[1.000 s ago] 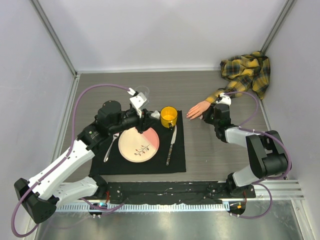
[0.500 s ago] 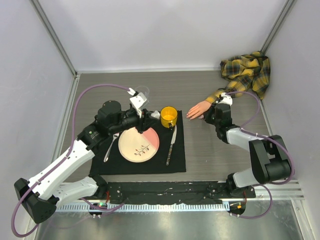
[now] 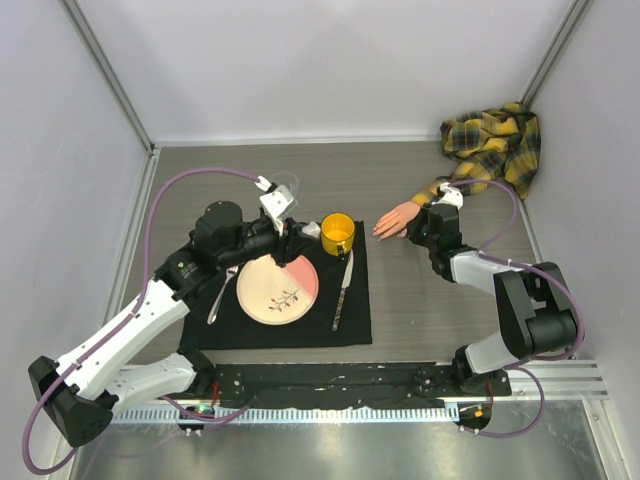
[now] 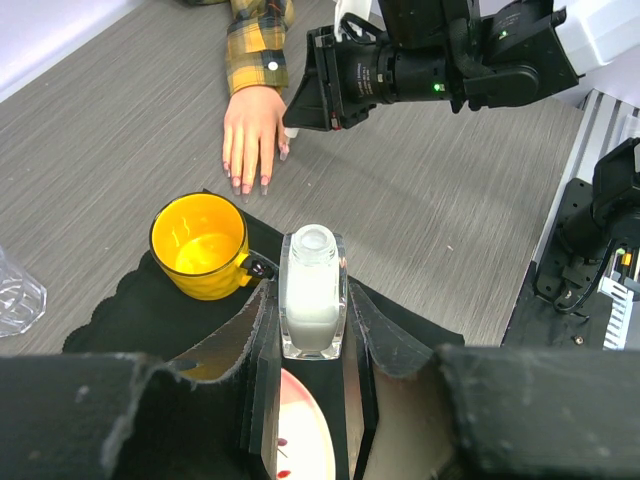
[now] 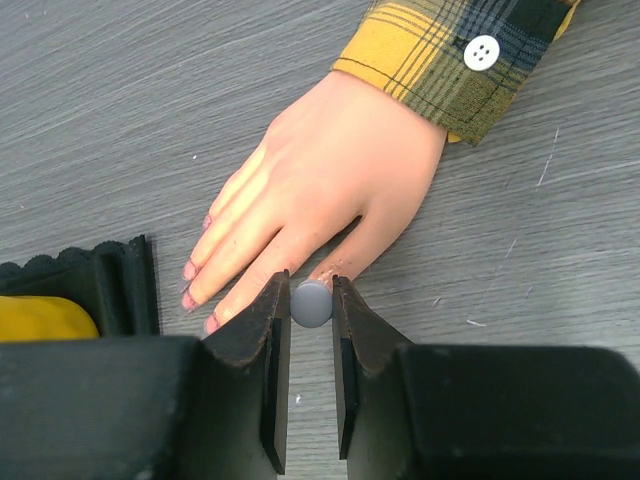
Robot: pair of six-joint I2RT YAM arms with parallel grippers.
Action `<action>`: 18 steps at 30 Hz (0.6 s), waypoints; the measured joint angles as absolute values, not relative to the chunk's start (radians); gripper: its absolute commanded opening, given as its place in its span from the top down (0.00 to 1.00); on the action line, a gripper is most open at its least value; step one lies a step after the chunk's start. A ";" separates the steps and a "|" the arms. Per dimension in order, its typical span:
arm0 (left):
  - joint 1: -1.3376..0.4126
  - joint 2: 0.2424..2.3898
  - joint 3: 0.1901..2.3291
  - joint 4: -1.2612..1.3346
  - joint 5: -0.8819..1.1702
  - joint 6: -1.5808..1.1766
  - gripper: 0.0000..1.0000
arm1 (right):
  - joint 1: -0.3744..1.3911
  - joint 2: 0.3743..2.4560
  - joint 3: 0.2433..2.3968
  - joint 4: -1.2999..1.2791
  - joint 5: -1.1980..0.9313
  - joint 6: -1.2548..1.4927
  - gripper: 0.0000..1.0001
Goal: Paint the nails
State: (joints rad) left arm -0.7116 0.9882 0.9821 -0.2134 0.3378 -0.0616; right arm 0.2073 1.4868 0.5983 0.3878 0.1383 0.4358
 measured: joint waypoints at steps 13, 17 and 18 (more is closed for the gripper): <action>-0.712 0.988 0.982 -0.213 0.338 -0.061 1.00 | 0.207 1.514 0.599 0.416 0.081 0.440 0.99; -0.712 0.988 0.982 -0.213 0.338 -0.059 1.00 | 0.207 1.494 0.595 0.398 0.076 0.451 0.99; -0.712 0.988 0.982 -0.213 0.338 -0.059 1.00 | 0.207 1.474 0.590 0.386 0.078 0.454 0.99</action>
State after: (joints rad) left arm -0.7116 0.9882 0.9821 -0.2131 0.3378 -0.0586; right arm 0.2073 1.4738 0.5896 0.3859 0.0784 0.4541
